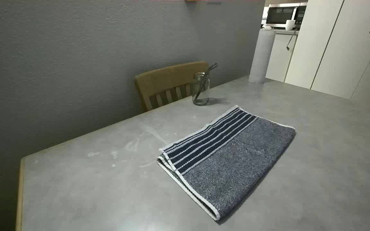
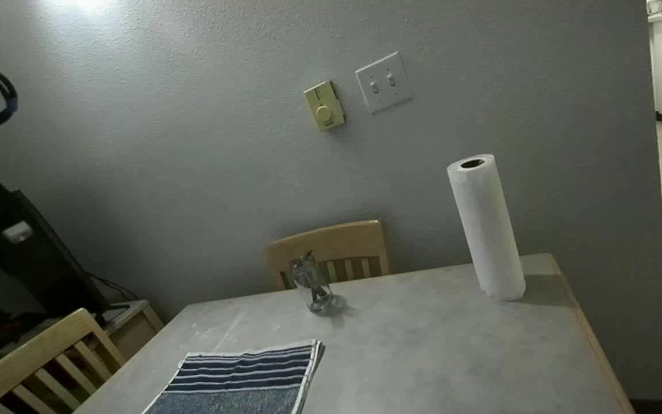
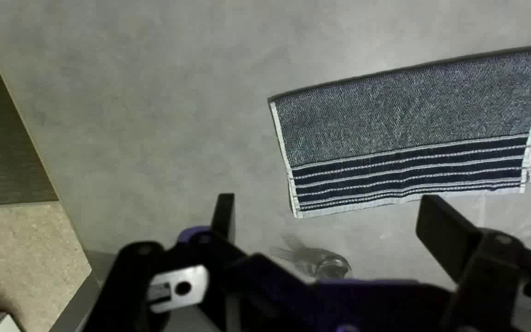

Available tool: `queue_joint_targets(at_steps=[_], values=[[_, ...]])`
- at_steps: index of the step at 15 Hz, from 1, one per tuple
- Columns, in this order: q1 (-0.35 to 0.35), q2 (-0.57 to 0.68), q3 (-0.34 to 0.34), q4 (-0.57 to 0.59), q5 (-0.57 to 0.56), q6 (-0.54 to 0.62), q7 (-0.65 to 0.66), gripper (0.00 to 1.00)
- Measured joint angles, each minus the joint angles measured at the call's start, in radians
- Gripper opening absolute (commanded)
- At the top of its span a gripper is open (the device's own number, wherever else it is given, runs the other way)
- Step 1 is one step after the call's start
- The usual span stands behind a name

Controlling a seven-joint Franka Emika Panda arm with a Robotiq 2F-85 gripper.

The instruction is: Fold the grey towel on the table.

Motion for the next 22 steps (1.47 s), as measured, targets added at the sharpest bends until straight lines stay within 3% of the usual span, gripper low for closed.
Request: queue_joint_targets(at_steps=[16,22], values=[[-0.001,0.001,-0.001,0.0,0.0,0.004,0.01,1.0],[-0.002,0.041,-0.021,-0.005,-0.022,0.096,0.013,1.0]])
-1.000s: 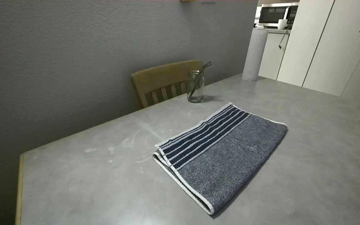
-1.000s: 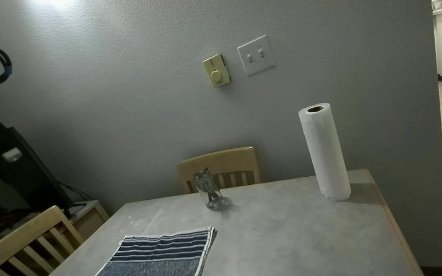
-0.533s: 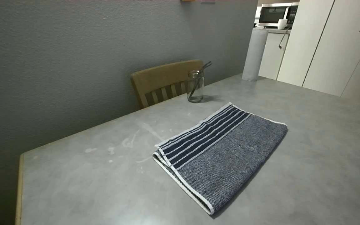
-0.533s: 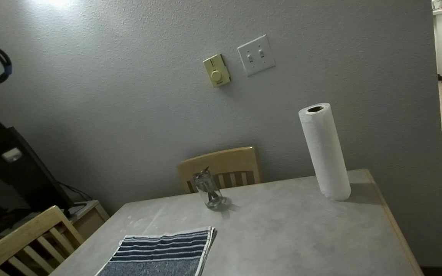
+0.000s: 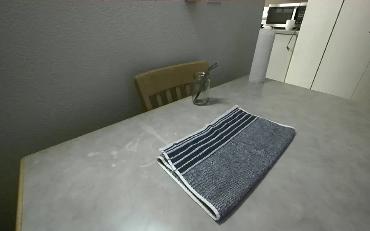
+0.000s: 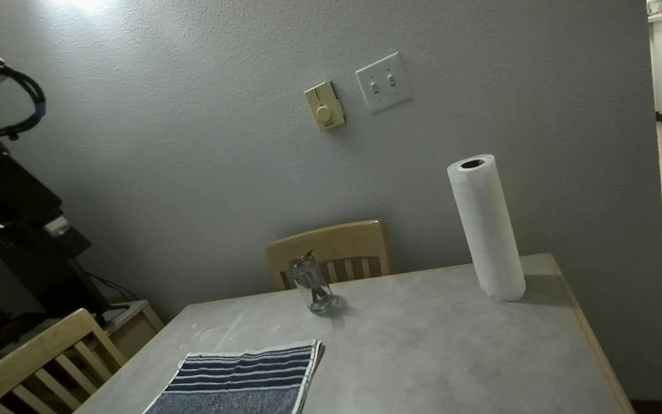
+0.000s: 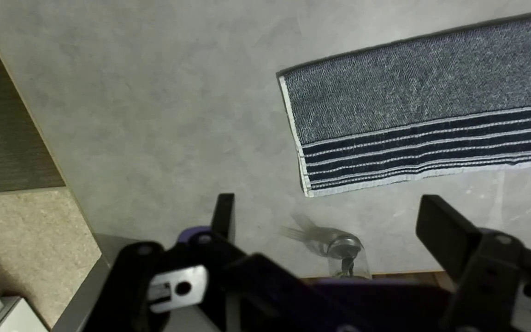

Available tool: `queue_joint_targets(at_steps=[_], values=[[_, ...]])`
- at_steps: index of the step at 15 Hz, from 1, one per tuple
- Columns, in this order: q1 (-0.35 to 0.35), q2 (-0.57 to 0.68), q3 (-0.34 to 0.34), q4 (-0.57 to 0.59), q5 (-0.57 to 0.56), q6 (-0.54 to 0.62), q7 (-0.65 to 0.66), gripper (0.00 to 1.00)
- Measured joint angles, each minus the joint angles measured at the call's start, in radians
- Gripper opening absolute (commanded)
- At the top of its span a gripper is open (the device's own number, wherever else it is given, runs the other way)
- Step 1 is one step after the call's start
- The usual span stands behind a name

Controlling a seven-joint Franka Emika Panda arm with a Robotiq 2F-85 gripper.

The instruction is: Fold the grey towel on the table.

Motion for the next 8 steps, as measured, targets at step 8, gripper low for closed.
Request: queue_joint_targets(at_steps=[8], values=[[-0.002,0.151,-0.047,0.002,-0.017,0.112,-0.008,1.0]])
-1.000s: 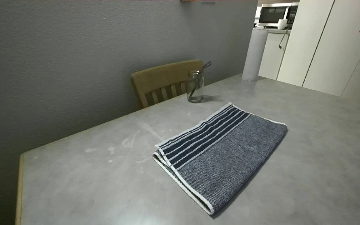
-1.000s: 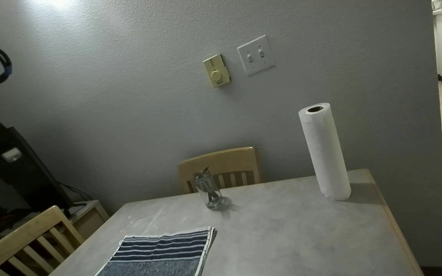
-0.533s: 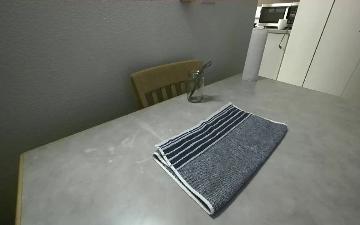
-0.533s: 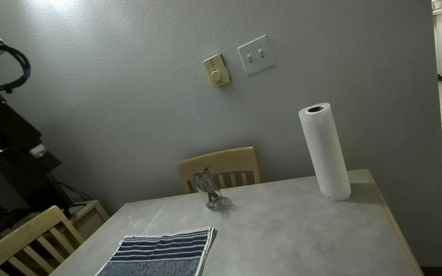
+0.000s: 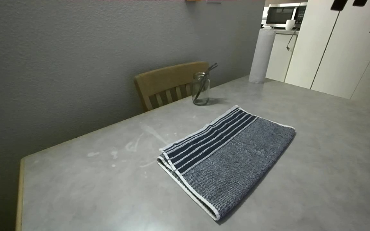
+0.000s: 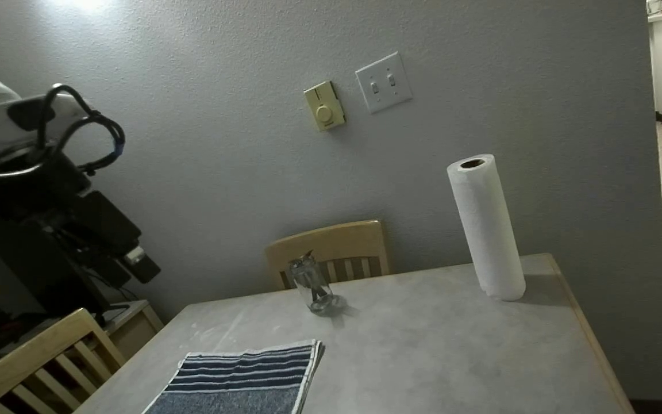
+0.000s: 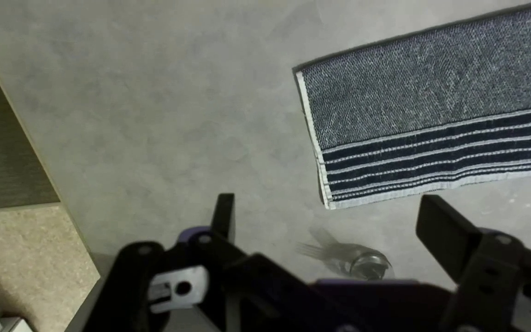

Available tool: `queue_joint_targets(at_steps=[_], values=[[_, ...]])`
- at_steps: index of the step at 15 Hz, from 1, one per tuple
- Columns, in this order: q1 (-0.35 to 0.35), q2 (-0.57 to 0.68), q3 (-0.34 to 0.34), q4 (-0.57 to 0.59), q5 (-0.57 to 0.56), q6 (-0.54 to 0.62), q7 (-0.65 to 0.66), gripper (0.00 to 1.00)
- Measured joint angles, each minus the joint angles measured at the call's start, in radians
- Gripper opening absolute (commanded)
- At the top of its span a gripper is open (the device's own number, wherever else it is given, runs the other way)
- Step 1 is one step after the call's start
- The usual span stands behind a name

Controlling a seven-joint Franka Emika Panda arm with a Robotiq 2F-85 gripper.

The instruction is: Fold the grey towel on the table.

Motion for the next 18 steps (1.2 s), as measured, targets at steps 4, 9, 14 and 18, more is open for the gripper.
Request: queue_joint_targets(at_steps=[4,9,14,18], values=[[0.0,0.065,-0.01,0.001,0.007,0.019,-0.003,1.0],[0.002,0.023,-0.001,0.003,0.0,0.009,-0.001,1.0],[0.003,0.034,0.001,0.0,-0.001,0.072,-0.01,1.0],[0.002,0.125,-0.02,-0.004,0.005,0.247,-0.037,1.0]])
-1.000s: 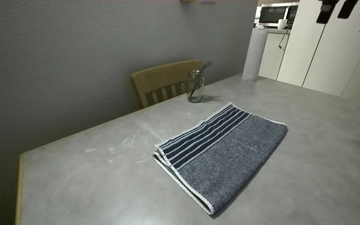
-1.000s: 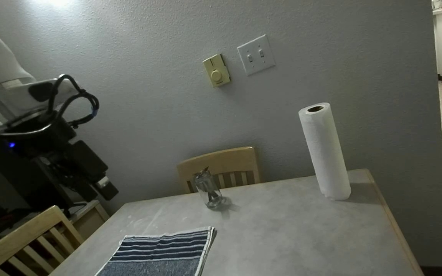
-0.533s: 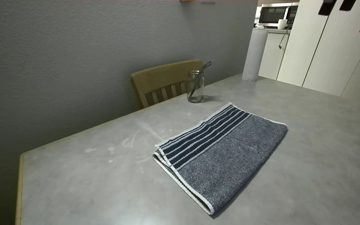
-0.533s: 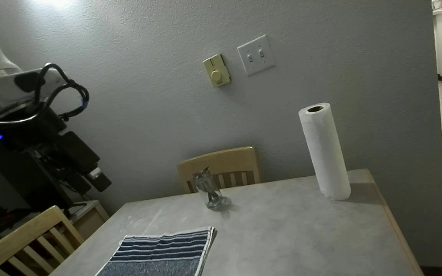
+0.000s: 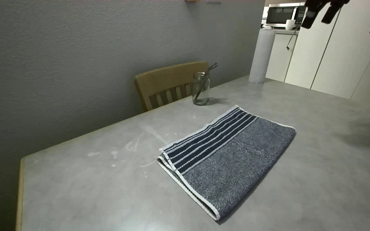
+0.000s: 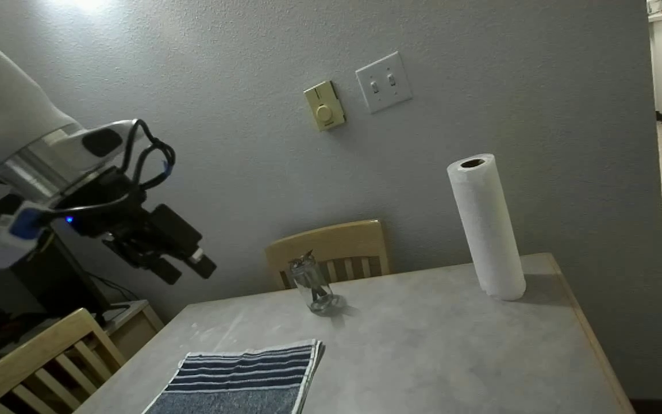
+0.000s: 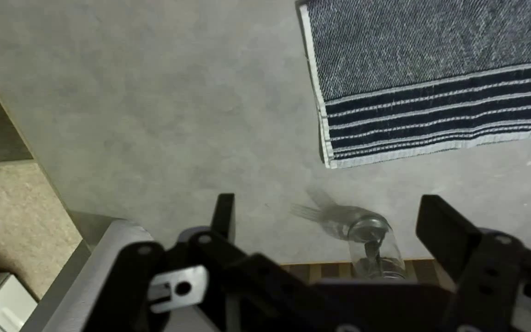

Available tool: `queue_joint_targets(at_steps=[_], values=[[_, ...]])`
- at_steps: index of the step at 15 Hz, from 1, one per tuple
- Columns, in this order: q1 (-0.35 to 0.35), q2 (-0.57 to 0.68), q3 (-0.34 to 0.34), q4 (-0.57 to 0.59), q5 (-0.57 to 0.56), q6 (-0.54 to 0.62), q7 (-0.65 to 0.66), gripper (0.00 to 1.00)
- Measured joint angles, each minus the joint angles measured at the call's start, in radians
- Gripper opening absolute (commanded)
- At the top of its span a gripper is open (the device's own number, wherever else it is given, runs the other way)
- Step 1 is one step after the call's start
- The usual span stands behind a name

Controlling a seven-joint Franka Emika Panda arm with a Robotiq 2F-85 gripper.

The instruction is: Fold the grey towel on the table.

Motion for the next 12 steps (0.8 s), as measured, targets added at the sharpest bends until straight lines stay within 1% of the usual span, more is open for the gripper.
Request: queue_joint_targets(at_steps=[3,6,8,9,12], values=[[-0.001,0.098,-0.026,0.003,0.052,0.119,-0.052,1.0],[-0.002,0.195,-0.035,0.019,0.149,0.186,-0.128,1.0],[-0.003,0.245,-0.034,0.039,0.213,0.201,-0.183,1.0],[-0.005,0.262,-0.034,0.05,0.227,0.203,-0.198,1.0],[-0.007,0.274,-0.034,0.063,0.231,0.205,-0.202,1.0]])
